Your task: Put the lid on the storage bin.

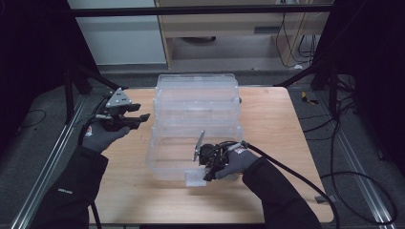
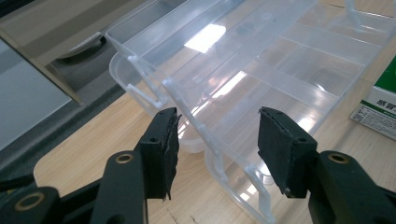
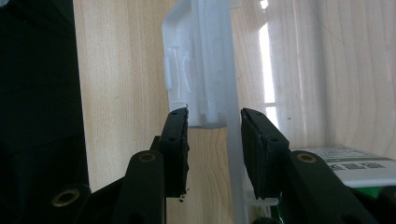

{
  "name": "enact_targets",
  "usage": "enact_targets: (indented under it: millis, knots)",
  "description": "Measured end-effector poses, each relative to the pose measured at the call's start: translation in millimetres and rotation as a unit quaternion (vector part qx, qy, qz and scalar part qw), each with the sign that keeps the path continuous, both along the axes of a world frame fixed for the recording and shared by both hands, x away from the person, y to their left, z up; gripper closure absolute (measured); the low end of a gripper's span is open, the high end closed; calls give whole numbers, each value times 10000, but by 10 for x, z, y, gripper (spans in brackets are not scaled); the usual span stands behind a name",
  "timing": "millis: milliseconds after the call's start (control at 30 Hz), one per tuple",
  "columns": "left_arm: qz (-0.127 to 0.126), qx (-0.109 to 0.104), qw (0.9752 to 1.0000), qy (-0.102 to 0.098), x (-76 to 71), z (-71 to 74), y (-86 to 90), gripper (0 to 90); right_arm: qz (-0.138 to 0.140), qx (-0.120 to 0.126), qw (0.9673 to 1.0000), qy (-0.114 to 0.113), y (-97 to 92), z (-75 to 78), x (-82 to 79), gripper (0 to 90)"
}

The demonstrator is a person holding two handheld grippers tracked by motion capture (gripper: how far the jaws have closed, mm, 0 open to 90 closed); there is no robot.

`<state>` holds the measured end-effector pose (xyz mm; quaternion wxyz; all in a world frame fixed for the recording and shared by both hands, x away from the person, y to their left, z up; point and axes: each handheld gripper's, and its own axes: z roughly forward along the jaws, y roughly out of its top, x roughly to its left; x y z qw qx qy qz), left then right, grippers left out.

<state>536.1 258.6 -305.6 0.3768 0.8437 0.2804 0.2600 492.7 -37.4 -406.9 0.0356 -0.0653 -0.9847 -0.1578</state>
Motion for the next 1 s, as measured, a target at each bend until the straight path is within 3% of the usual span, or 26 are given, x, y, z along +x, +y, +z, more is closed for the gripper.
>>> enact_targets:
  millis: [267, 567, 1000]
  knots:
    - [-331, 184, 9993, 5, 101, 111, -112, 463, -12, 8, 10000, 12, -2, 1, -4, 631]
    - [-692, 445, 9966, 49, 234, 207, -237, 457, -19, 4, 10000, -7, -2, 2, -10, 631]
    - [-903, 869, 9921, 109, 415, 211, -435, 454, 14, 13, 10000, -13, -3, 2, -7, 631]
